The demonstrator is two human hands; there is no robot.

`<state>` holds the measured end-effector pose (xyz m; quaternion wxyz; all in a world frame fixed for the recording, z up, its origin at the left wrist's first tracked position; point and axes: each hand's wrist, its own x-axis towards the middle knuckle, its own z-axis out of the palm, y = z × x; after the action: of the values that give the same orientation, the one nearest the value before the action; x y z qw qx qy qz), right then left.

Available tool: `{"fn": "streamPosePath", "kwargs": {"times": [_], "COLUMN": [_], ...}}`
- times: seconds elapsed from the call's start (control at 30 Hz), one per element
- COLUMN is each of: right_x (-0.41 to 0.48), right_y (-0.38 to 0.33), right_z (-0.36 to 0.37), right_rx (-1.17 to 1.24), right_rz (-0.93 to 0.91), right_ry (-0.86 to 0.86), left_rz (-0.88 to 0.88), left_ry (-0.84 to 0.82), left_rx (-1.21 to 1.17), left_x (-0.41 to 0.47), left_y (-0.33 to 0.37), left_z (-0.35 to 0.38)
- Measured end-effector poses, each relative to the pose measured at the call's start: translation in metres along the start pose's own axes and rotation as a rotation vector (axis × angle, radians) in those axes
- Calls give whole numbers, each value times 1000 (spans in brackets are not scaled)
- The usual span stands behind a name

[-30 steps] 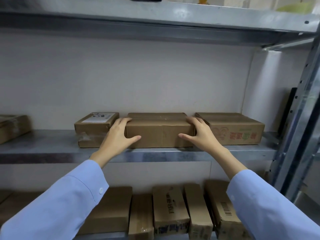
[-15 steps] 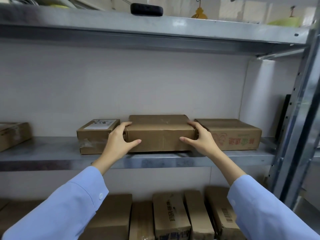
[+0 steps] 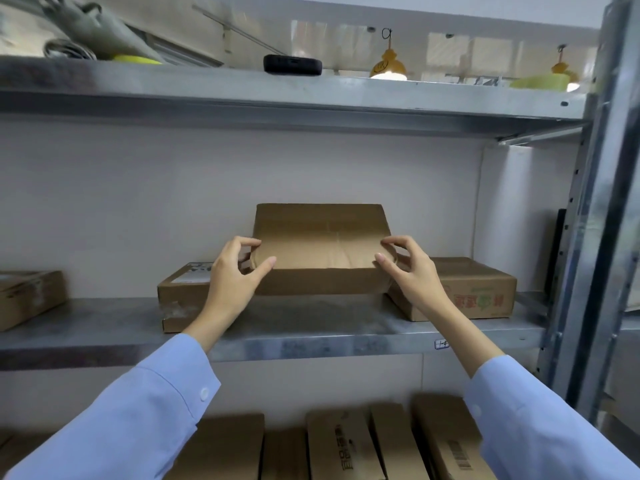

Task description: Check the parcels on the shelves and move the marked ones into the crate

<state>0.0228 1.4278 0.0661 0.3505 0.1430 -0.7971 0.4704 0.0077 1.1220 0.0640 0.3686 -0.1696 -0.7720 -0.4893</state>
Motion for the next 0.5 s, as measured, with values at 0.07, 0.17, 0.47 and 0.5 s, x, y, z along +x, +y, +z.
{"fn": "streamPosePath", "kwargs": {"times": [0.07,0.17,0.47,0.5], "right_x": [2,3,4,4], "right_y": [0,-3,1,1], "right_z": [-2,-6,-7,-7], "right_rx": [11,10,25,44], "right_rz": [-3,-4,35,53], "right_ry": [2,-20,-74,-65], "left_rz": [2,-4,-34,-55], "left_ry": [-3,-34,-127,-138], "left_rx": [-1,-43,-92,-121], "left_x": [3,4,6,7], "left_y": [-4,-5,-2,-2], "left_z": [-1,-4,-2,-2]}}
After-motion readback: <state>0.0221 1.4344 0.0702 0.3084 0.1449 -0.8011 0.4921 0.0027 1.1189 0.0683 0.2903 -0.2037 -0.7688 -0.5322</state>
